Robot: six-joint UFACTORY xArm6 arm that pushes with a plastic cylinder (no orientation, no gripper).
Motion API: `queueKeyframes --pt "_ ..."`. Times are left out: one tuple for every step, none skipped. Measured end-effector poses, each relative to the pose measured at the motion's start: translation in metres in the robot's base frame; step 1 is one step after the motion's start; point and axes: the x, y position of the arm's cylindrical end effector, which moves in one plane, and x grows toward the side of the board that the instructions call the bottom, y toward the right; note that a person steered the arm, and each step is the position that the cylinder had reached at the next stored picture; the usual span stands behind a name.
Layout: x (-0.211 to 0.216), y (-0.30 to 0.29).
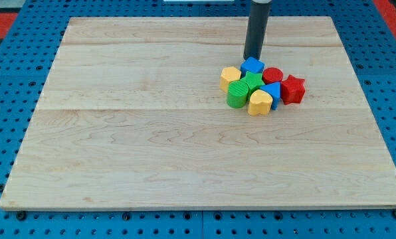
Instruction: Slightly push the yellow hexagon into the green circle
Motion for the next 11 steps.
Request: queueKeyframes --pt "0.020 -0.001" --pt "0.022 -0.012" --pt "0.019 -0.005" --pt "0.015 -0.014" --pt "0.026 -0.054" --pt "0.052 -0.054" --pt "0.055 -0.068" --pt "0.056 -0.121" --pt "0.086 -0.117" --pt "0.083 -0.110" --pt "0.125 -0.112"
